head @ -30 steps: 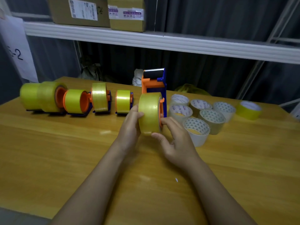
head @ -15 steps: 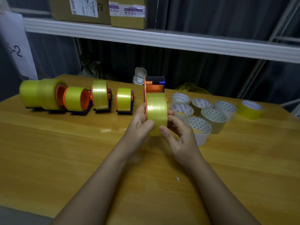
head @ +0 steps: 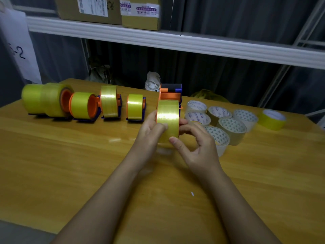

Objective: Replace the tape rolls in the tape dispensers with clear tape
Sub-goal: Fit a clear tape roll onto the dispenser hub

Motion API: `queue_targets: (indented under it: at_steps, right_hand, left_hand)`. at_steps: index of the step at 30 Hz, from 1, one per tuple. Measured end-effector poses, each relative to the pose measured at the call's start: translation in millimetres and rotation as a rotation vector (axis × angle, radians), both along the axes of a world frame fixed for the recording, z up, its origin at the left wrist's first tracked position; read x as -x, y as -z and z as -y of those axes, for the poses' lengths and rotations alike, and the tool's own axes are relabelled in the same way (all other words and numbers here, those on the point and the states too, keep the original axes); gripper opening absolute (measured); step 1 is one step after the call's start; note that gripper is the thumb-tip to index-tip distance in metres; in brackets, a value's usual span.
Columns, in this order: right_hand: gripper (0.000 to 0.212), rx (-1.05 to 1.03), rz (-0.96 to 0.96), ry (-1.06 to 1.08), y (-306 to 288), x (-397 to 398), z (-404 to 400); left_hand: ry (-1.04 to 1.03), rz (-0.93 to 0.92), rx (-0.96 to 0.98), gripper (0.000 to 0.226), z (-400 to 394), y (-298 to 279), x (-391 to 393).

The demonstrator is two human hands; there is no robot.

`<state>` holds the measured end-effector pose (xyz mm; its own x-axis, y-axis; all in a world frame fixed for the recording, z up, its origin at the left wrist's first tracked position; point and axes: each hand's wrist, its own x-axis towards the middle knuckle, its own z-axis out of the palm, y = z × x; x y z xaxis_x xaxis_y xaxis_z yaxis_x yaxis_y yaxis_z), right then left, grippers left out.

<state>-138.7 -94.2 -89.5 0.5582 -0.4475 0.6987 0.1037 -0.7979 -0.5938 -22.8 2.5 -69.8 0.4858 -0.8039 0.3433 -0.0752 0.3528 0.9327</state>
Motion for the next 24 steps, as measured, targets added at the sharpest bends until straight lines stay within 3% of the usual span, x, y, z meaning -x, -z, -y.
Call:
queue_targets:
  at_steps: [4, 6, 8, 15, 24]
  right_hand:
    - [0.072, 0.139, 0.075, 0.081, -11.2, 6.6, 5.2]
    - [0.099, 0.173, -0.100, 0.046, -16.7, 10.3, 8.2]
    - [0.109, 0.183, -0.287, 0.016, -17.9, 11.5, 9.9]
    - [0.105, 0.060, -0.302, 0.003, -15.4, 13.0, 7.4]
    - [0.093, -0.210, -0.253, 0.032, -9.0, 13.2, 9.0]
  left_hand:
    - [0.008, 0.029, 0.013, 0.031, -0.4, -3.9, -1.1]
    - [0.055, 0.032, 0.013, 0.029, 0.6, -3.9, -2.2]
    - [0.084, 0.036, 0.002, 0.041, 0.8, -4.0, -1.6]
    - [0.151, 0.070, -0.041, 0.051, -0.4, 0.2, -0.3]
    - [0.152, 0.167, -0.028, 0.040, -4.5, -2.7, 7.5]
